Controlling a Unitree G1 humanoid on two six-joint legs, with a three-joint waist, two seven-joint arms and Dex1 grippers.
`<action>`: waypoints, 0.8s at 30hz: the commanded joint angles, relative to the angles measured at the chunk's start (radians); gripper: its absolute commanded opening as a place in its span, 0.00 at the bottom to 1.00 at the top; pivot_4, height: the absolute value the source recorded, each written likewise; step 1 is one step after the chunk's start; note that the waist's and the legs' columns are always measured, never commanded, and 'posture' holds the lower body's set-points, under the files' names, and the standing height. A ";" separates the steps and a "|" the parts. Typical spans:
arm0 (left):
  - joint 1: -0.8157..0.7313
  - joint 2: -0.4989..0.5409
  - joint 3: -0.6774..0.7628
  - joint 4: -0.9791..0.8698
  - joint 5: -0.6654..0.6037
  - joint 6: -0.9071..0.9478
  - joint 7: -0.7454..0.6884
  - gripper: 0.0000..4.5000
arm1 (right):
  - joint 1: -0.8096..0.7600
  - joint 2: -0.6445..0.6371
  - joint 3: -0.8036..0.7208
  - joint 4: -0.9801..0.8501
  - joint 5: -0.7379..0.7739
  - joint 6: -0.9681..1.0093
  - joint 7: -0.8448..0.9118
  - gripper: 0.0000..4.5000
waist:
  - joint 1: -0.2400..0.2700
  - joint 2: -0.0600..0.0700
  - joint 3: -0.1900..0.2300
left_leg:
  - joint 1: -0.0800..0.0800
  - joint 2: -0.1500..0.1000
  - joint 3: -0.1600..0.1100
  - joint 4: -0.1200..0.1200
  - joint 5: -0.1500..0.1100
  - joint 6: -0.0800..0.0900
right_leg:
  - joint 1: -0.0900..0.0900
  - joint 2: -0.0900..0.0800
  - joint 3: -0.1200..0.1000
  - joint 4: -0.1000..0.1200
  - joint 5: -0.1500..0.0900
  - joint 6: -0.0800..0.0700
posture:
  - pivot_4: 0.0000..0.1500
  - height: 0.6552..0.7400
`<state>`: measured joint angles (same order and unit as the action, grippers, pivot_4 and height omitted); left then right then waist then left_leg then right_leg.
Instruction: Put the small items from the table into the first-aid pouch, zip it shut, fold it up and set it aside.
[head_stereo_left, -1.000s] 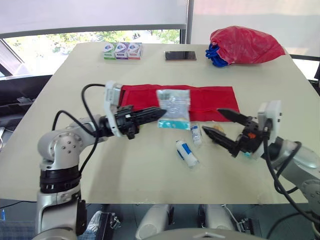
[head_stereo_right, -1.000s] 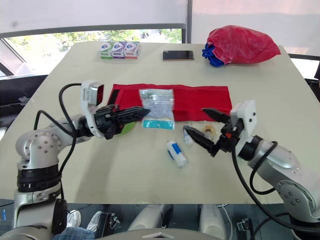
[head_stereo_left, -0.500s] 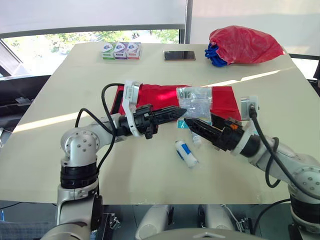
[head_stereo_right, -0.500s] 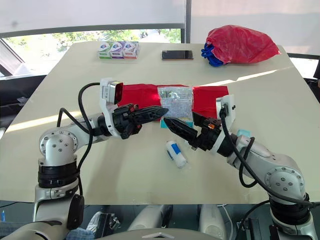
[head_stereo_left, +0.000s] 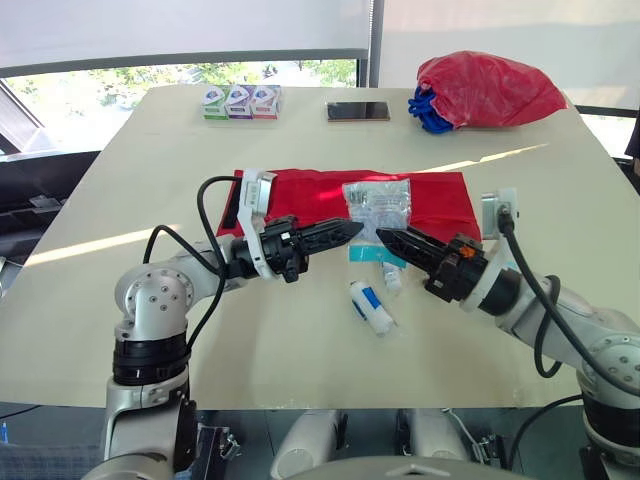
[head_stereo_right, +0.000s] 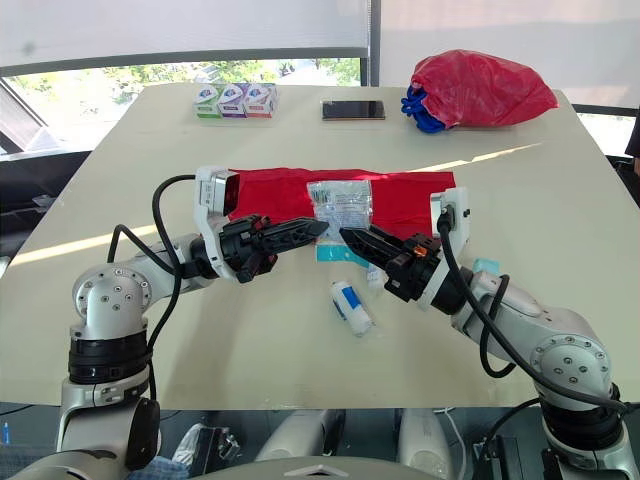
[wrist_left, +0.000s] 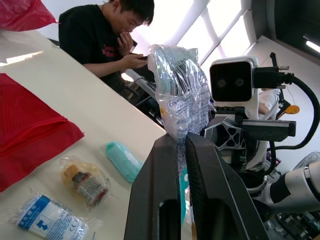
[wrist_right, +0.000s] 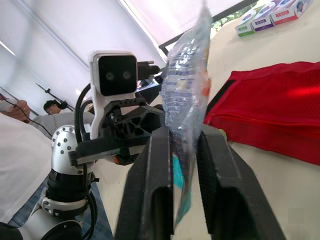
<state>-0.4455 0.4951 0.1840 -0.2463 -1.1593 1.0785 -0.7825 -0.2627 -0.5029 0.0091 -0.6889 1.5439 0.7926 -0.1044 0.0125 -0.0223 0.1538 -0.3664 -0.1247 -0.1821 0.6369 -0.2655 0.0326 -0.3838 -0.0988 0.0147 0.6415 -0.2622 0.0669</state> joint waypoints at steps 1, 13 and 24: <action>0.004 0.011 -0.005 -0.033 -0.009 -0.017 -0.017 0.00 | -0.013 0.003 0.003 -0.025 0.014 -0.025 0.002 0.02 | 0.000 0.000 0.000 | 0.000 0.000 0.000 0.000 0.000 0.000 | 0.000 0.000 0.000 0.000 0.000 0.000 | 1.00 1.00; 0.012 0.095 -0.007 0.029 0.138 -0.122 -0.054 0.59 | 0.024 -0.034 -0.023 -0.014 -0.004 -0.034 0.038 0.02 | 0.000 0.000 0.000 | 0.000 0.000 0.001 -0.001 0.000 0.000 | -0.001 0.000 0.001 0.000 0.000 0.000 | 1.00 1.00; -0.021 0.239 -0.077 0.297 0.662 -0.575 -0.030 0.98 | 0.137 -0.124 -0.108 -0.021 -0.008 -0.042 0.092 0.02 | 0.002 0.000 0.000 | 0.000 0.000 0.001 -0.001 0.000 0.000 | -0.001 -0.003 0.001 0.000 0.000 0.000 | 1.00 1.00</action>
<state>-0.4487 0.7144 0.1028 0.0412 -0.5482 0.5735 -0.8177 -0.1253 -0.6209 -0.0615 -0.6824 1.5219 0.7735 -0.0267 0.0150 -0.0221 0.1539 -0.3672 -0.1245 -0.1809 0.6355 -0.2657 0.0328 -0.3852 -0.1017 0.0155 0.6410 -0.2622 0.0669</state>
